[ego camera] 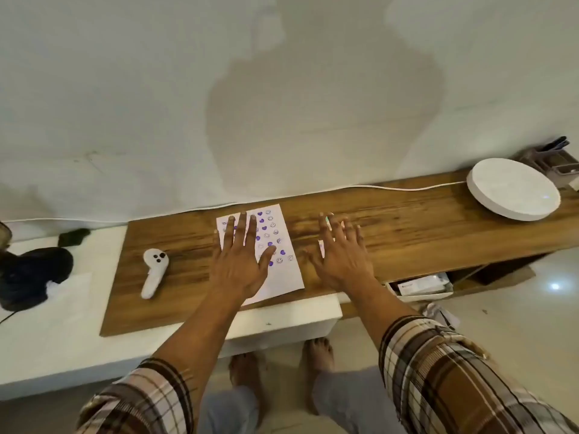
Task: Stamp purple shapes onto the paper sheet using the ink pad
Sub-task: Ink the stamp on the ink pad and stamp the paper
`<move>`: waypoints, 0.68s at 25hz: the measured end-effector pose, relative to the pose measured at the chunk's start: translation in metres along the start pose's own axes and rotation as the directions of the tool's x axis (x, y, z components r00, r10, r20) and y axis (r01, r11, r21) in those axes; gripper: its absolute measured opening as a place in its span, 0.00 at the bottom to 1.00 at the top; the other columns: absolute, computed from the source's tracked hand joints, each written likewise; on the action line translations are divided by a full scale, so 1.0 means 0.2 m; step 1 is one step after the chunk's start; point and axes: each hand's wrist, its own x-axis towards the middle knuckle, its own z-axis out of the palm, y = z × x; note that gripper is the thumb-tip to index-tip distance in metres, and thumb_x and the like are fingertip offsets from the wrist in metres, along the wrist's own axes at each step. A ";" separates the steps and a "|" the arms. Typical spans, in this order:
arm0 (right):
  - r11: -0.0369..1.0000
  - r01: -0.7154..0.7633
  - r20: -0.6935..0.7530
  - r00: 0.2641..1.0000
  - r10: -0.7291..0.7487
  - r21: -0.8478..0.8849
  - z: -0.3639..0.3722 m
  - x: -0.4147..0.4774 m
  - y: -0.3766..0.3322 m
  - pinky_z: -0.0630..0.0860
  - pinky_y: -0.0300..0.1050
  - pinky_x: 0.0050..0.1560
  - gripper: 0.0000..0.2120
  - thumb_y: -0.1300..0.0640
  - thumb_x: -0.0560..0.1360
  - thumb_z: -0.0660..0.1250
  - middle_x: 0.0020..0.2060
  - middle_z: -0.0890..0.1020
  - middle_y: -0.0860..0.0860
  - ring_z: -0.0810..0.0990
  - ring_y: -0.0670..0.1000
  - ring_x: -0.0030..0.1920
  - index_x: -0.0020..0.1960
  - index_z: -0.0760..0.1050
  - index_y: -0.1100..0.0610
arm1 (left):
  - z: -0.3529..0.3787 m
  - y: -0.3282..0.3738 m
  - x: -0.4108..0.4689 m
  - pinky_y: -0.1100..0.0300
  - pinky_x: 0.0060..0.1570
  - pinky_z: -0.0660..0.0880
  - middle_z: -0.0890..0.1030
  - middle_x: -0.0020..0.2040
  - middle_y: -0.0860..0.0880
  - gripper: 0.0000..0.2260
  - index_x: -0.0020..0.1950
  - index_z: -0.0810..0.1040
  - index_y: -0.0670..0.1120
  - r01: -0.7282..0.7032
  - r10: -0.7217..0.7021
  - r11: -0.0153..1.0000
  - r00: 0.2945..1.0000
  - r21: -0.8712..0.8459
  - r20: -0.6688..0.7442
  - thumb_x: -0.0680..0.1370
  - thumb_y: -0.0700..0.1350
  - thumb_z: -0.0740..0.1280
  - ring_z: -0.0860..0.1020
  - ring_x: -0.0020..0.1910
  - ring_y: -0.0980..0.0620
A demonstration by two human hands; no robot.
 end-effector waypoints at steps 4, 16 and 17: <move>0.999 -0.049 0.000 0.999 0.049 0.000 0.17 0.16 0.11 0.48 0.64 0.83 0.42 0.27 0.79 0.41 0.86 0.51 0.55 0.48 0.64 0.85 0.85 0.39 0.49 | 0.22 0.03 0.17 0.40 0.81 0.44 0.43 0.86 0.50 0.37 0.85 0.43 0.51 -0.028 0.028 0.999 1.000 0.042 0.009 0.81 0.70 0.43 0.43 0.84 0.46; 0.924 -0.367 0.009 0.930 0.368 0.106 0.40 0.29 0.22 0.68 0.60 0.74 0.51 0.28 0.75 0.63 0.75 0.69 0.62 0.67 0.63 0.74 0.83 0.50 0.59 | 0.53 0.10 0.26 0.42 0.81 0.41 0.45 0.86 0.49 0.37 0.85 0.43 0.52 -0.083 0.083 0.996 0.997 0.031 0.005 0.81 0.70 0.42 0.42 0.84 0.47; 0.918 -0.382 0.014 0.924 0.383 0.108 0.41 0.30 0.21 0.68 0.59 0.74 0.50 0.28 0.74 0.65 0.75 0.69 0.62 0.67 0.63 0.75 0.82 0.52 0.59 | 0.53 0.12 0.27 0.42 0.81 0.41 0.45 0.86 0.49 0.37 0.85 0.43 0.52 -0.095 0.095 0.995 0.995 0.029 0.000 0.81 0.71 0.42 0.42 0.84 0.47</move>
